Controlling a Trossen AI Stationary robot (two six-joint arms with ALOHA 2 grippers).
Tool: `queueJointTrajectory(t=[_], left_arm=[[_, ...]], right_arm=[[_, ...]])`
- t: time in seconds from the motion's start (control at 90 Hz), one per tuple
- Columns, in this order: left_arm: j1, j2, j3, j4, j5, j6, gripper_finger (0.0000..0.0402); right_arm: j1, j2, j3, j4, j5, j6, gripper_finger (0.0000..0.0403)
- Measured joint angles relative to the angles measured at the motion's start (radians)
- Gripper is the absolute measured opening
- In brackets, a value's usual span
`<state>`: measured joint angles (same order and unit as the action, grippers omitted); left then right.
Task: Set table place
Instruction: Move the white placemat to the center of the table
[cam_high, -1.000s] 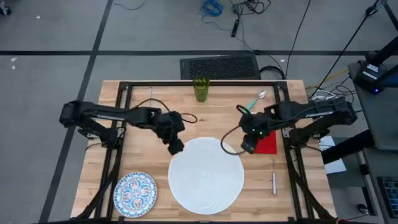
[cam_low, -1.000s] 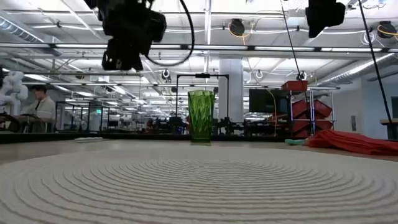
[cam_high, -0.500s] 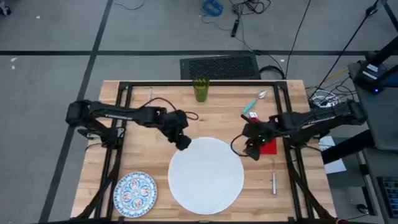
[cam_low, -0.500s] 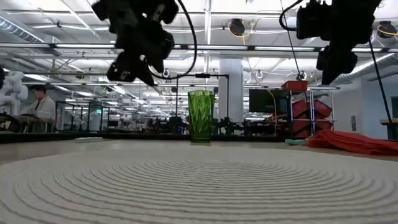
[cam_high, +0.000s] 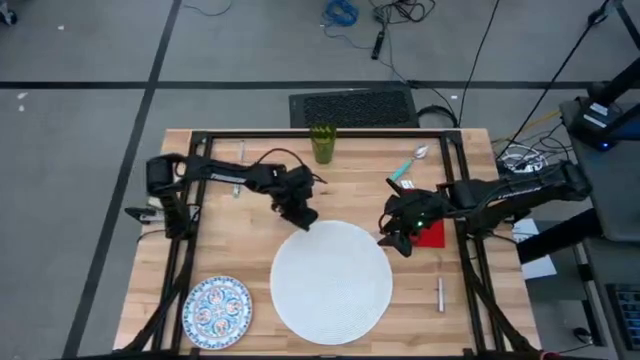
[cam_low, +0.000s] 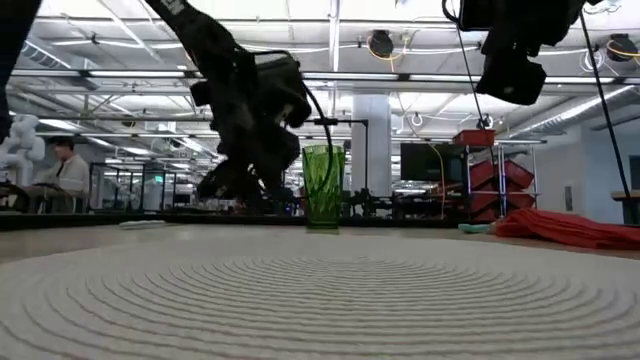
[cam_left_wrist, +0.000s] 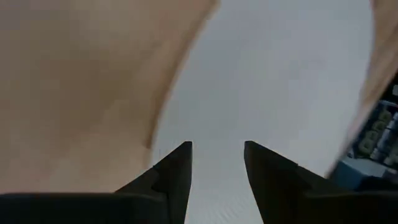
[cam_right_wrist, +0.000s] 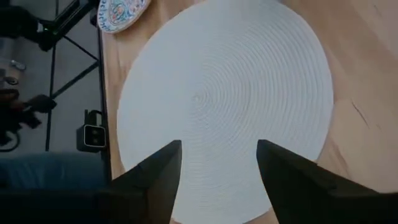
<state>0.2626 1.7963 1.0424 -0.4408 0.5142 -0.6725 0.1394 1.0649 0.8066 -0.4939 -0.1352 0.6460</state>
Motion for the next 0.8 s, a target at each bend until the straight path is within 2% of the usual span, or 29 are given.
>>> queueJointTrajectory(t=[0.067, 0.222, 0.522, 0.8], left_arm=[[-0.001, 0.014, 0.0, -0.004, -0.047, 0.008, 0.0132], [-0.003, 0.044, 0.0, -0.011, -0.071, 0.031, 0.0132], [-0.004, 0.049, 0.001, -0.009, -0.035, 0.043, 0.0132], [-0.049, 0.05, 0.001, -0.006, -0.033, 0.027, 0.0132]], right_arm=[[0.0, 0.0, 0.0, 0.011, 0.0, -0.001, 0.0196], [0.0, 0.0, 0.0, 0.013, 0.0, -0.003, 0.0196], [0.0, 0.0, 0.0, 0.012, 0.001, -0.016, 0.0196], [0.0, 0.0, 0.0, 0.011, 0.003, -0.031, 0.0196]])
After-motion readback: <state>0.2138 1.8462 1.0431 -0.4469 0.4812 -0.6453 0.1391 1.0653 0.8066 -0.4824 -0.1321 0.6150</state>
